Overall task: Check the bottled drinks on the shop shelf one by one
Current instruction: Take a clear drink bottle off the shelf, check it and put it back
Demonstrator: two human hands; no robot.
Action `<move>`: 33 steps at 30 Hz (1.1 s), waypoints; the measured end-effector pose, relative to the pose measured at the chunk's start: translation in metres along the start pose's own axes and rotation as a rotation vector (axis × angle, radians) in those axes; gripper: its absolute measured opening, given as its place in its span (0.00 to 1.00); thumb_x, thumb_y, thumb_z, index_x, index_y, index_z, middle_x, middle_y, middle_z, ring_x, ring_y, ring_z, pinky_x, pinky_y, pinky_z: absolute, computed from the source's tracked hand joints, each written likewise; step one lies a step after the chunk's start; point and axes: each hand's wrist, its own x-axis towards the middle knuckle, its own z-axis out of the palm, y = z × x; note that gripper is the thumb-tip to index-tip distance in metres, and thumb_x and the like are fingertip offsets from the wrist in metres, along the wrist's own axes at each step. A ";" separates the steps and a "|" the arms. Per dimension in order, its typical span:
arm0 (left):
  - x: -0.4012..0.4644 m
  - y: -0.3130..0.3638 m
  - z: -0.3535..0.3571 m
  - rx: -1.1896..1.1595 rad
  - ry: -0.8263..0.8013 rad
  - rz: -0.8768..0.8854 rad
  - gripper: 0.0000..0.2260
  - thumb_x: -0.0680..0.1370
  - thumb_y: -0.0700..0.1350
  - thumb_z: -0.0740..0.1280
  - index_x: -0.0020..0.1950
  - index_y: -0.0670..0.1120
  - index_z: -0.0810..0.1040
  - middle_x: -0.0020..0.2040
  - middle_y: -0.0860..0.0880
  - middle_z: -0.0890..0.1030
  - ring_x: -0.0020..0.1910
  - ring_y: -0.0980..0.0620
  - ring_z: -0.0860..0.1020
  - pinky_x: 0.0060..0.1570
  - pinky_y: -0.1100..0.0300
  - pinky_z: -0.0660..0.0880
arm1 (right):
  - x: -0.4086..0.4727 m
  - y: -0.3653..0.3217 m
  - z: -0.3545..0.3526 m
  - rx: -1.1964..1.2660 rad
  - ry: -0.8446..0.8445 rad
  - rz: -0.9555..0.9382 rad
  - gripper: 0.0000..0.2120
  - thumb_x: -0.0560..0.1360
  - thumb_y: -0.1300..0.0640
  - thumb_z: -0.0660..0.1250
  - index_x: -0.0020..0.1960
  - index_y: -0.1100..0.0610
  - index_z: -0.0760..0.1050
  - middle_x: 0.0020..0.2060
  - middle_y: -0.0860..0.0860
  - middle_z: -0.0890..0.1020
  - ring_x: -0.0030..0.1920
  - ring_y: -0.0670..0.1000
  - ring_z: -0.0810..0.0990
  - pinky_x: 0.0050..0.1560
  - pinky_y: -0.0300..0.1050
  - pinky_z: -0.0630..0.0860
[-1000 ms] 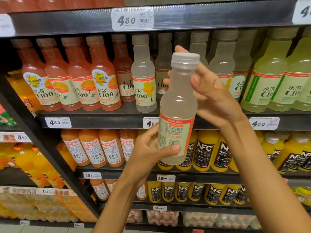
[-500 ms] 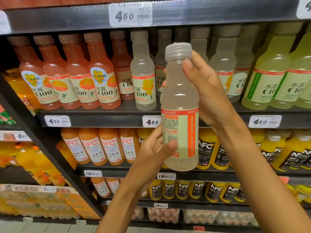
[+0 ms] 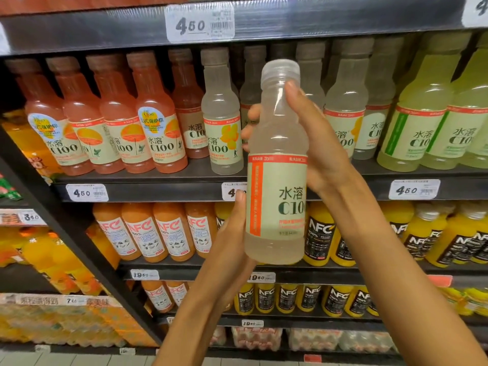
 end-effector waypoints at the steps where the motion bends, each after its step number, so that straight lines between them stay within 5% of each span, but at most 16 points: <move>1: 0.001 0.001 0.000 0.056 0.054 0.008 0.23 0.73 0.67 0.53 0.59 0.62 0.79 0.58 0.53 0.82 0.61 0.54 0.78 0.63 0.49 0.72 | 0.000 -0.001 -0.001 -0.011 0.010 -0.038 0.16 0.81 0.53 0.55 0.65 0.59 0.65 0.43 0.55 0.80 0.43 0.56 0.82 0.46 0.50 0.79; 4: 0.004 0.003 0.001 0.168 0.105 0.090 0.20 0.72 0.71 0.55 0.55 0.64 0.78 0.53 0.63 0.83 0.56 0.64 0.79 0.59 0.59 0.73 | 0.000 -0.007 0.001 -0.131 0.058 -0.167 0.19 0.81 0.56 0.58 0.72 0.52 0.62 0.43 0.56 0.81 0.42 0.55 0.82 0.44 0.49 0.79; 7: 0.005 0.000 0.008 0.222 0.073 0.192 0.20 0.69 0.65 0.63 0.58 0.61 0.73 0.52 0.63 0.82 0.52 0.64 0.80 0.45 0.72 0.75 | 0.001 -0.008 0.003 -0.244 0.057 -0.229 0.25 0.81 0.57 0.59 0.76 0.50 0.56 0.46 0.57 0.83 0.44 0.56 0.83 0.45 0.48 0.79; 11: 0.007 0.002 0.010 0.042 0.014 0.128 0.28 0.67 0.68 0.64 0.62 0.55 0.75 0.55 0.53 0.84 0.55 0.55 0.81 0.53 0.58 0.77 | 0.002 -0.008 0.001 -0.183 0.028 -0.193 0.25 0.81 0.55 0.58 0.76 0.49 0.56 0.57 0.56 0.80 0.52 0.52 0.82 0.51 0.48 0.78; 15: 0.009 0.004 0.008 -0.230 -0.155 -0.010 0.27 0.74 0.66 0.56 0.60 0.49 0.81 0.51 0.44 0.84 0.49 0.48 0.83 0.48 0.54 0.79 | 0.001 0.001 -0.004 -0.069 0.049 -0.121 0.22 0.83 0.54 0.53 0.76 0.47 0.55 0.67 0.58 0.72 0.54 0.52 0.81 0.55 0.50 0.79; 20: 0.004 0.002 0.007 -0.020 0.025 -0.022 0.29 0.69 0.70 0.62 0.64 0.56 0.76 0.59 0.51 0.82 0.59 0.52 0.79 0.66 0.45 0.70 | 0.001 0.000 -0.005 -0.114 0.149 -0.137 0.23 0.83 0.56 0.55 0.76 0.48 0.56 0.65 0.61 0.72 0.53 0.57 0.79 0.53 0.54 0.79; 25: 0.000 0.007 0.013 0.097 0.102 0.047 0.39 0.64 0.71 0.65 0.72 0.57 0.66 0.63 0.56 0.78 0.65 0.55 0.75 0.67 0.46 0.67 | 0.002 -0.006 0.000 -0.211 0.198 -0.205 0.22 0.82 0.57 0.58 0.75 0.49 0.59 0.67 0.56 0.71 0.59 0.56 0.78 0.57 0.57 0.78; 33: 0.001 0.013 0.015 -0.351 -0.186 0.014 0.28 0.75 0.62 0.59 0.68 0.45 0.73 0.52 0.39 0.81 0.45 0.46 0.82 0.44 0.53 0.80 | 0.005 -0.015 0.006 0.068 0.205 0.136 0.21 0.80 0.52 0.59 0.69 0.62 0.66 0.41 0.55 0.80 0.40 0.54 0.85 0.41 0.46 0.82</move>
